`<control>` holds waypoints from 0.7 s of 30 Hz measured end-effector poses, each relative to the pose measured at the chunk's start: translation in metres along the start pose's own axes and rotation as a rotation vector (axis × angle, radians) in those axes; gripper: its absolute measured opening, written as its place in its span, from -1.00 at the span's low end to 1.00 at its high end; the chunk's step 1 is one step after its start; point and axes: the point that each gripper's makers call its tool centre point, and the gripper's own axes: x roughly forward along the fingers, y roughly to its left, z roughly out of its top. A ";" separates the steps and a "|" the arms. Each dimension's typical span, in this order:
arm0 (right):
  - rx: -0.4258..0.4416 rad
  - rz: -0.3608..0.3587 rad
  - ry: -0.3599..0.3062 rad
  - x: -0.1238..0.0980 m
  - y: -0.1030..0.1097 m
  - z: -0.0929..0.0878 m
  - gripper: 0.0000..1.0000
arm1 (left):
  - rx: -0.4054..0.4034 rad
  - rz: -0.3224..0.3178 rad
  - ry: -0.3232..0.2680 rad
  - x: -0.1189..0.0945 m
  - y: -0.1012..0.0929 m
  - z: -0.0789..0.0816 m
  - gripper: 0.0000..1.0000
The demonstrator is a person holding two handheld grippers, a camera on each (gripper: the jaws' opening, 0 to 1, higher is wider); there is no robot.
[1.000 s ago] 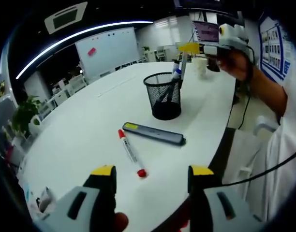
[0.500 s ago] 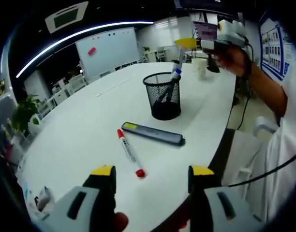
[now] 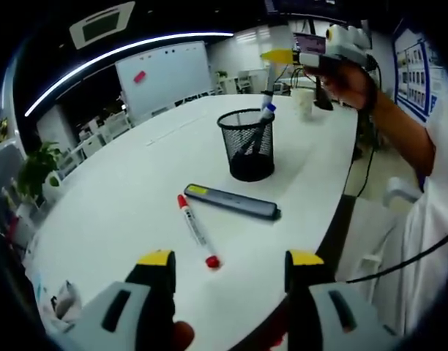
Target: Place the scattered laser pointers and whiteboard markers into the pen holder and stack the scattered paper cups together
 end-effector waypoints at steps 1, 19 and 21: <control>0.000 0.001 -0.005 0.000 0.000 0.003 -0.79 | 0.001 -0.001 0.001 0.000 0.000 0.000 0.20; -0.012 0.012 -0.049 0.008 0.003 0.024 -0.79 | 0.005 -0.010 0.003 0.003 -0.003 0.000 0.20; -0.014 0.019 -0.052 0.010 0.006 0.025 -0.79 | 0.009 -0.007 0.001 0.002 -0.002 0.001 0.20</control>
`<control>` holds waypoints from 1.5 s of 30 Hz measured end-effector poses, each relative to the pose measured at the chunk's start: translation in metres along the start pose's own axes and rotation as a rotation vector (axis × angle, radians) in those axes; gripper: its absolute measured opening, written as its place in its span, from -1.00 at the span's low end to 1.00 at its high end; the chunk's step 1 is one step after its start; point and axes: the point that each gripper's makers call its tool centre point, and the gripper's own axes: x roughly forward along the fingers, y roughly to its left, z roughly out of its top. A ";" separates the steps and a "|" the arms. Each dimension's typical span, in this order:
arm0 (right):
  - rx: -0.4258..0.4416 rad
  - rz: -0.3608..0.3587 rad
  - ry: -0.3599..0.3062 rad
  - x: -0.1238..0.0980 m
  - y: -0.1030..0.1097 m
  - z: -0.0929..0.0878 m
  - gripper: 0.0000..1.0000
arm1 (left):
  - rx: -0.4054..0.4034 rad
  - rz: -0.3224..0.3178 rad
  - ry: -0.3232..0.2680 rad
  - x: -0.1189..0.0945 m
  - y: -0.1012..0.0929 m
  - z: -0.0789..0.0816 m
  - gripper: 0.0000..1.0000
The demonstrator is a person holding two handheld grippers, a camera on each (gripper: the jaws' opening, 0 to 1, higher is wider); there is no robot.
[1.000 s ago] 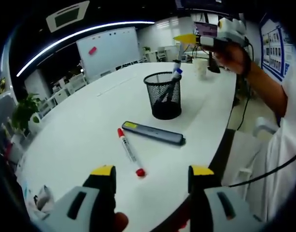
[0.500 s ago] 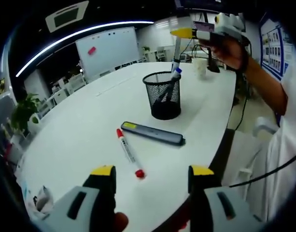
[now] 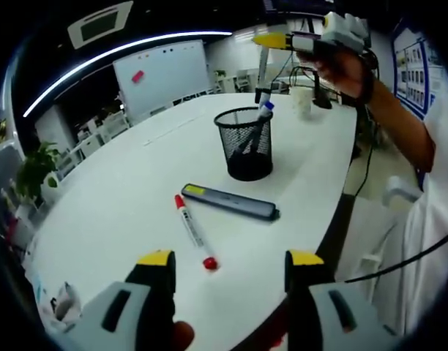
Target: Place the scattered laser pointers and whiteboard markers into the pen holder and stack the scattered paper cups together
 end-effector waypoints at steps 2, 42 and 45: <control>-0.003 0.005 -0.001 0.000 0.002 0.001 -0.79 | -0.006 -0.003 -0.005 0.000 0.000 0.001 0.20; 0.046 0.170 -0.060 0.006 0.045 0.015 -0.79 | 0.001 -0.005 -0.002 0.001 0.001 0.000 0.20; 0.048 0.172 -0.051 0.007 0.045 0.012 -0.78 | 0.001 -0.005 0.001 0.001 0.001 -0.001 0.19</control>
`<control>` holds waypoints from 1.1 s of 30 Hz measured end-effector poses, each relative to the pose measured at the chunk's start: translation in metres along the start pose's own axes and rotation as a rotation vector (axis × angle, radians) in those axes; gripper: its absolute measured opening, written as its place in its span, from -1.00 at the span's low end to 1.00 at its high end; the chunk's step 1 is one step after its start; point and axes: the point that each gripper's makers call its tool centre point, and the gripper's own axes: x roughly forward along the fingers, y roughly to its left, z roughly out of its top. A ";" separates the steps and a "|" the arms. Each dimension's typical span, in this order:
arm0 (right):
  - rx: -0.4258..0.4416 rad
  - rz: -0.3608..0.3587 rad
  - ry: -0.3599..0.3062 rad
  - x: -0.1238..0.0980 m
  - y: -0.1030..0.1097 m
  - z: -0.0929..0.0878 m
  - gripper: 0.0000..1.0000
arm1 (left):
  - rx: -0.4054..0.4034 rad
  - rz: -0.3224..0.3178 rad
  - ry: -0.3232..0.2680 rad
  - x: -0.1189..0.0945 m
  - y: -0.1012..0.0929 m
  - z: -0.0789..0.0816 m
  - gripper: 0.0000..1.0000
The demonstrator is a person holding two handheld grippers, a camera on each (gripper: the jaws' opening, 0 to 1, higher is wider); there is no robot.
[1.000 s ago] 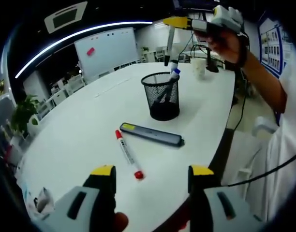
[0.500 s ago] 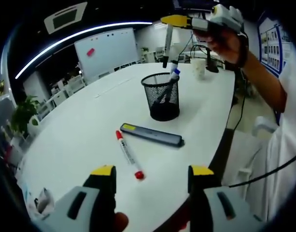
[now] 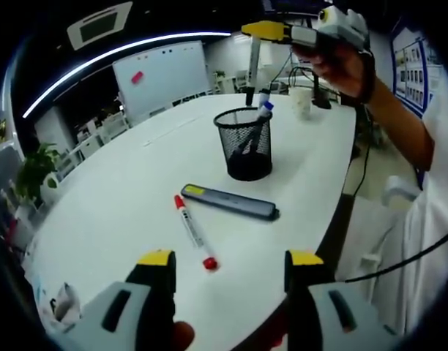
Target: Place the scattered laser pointers and whiteboard markers into the pen holder and stack the scattered paper cups together
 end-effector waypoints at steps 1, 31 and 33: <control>0.001 -0.001 0.004 0.000 -0.001 -0.001 -0.78 | 0.000 0.000 0.000 0.000 0.000 0.000 0.19; 0.073 0.007 0.090 0.003 0.000 -0.035 -0.78 | -0.004 -0.001 -0.003 0.001 0.001 -0.002 0.19; 0.077 0.010 0.102 0.003 0.000 -0.038 -0.78 | -0.004 -0.003 -0.002 0.001 0.001 -0.003 0.19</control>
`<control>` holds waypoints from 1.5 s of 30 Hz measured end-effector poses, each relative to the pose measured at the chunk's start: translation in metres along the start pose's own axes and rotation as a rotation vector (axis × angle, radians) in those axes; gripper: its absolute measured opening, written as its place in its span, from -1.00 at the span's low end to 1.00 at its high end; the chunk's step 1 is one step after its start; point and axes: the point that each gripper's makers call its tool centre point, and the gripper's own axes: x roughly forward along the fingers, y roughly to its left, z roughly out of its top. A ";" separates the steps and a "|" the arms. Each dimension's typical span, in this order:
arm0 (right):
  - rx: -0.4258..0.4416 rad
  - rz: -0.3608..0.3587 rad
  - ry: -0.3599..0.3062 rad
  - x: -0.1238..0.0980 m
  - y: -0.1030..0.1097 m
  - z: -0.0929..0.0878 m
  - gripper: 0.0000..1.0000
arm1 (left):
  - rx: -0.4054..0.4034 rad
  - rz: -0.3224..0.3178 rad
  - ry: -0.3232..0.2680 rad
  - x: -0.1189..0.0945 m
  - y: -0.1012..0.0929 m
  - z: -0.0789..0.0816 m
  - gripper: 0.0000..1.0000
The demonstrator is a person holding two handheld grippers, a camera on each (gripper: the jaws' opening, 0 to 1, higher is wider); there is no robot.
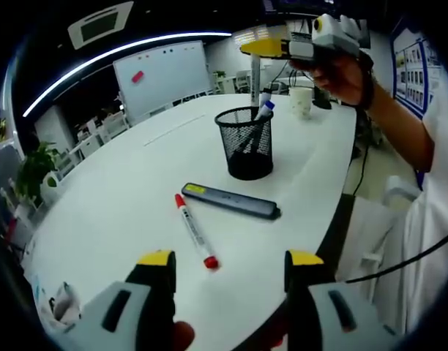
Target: Place the scattered laser pointers and whiteboard markers into the pen holder and stack the scattered paper cups together
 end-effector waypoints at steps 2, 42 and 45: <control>0.002 0.001 0.009 0.000 0.000 -0.003 -0.78 | -0.001 0.000 -0.002 0.000 0.001 0.000 0.19; -0.003 0.024 0.123 0.002 0.006 -0.033 -0.78 | -0.002 -0.004 0.003 0.001 0.002 -0.002 0.19; -0.006 0.022 0.130 0.003 0.006 -0.035 -0.78 | -0.006 -0.006 -0.001 0.001 0.003 -0.001 0.19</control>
